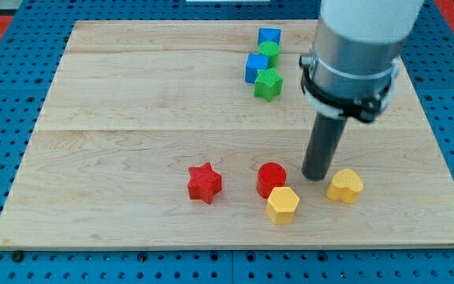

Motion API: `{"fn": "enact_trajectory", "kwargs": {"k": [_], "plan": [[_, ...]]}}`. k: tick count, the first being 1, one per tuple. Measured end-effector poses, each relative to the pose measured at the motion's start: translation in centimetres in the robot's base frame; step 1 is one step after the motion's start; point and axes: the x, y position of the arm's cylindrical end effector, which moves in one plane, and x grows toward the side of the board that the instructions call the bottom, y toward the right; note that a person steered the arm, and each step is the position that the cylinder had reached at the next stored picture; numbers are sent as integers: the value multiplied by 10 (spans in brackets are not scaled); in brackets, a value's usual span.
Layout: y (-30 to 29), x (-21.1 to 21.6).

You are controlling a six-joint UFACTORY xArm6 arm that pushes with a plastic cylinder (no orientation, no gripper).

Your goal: Slide the yellow hexagon to the bottom left

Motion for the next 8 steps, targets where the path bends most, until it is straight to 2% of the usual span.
{"fn": "enact_trajectory", "kwargs": {"k": [1,2,3,4,6,7,8], "plan": [[-10,38],[-69,42],[-91,40],[-88,18],[-163,58],[-127,81],[-155,81]]}}
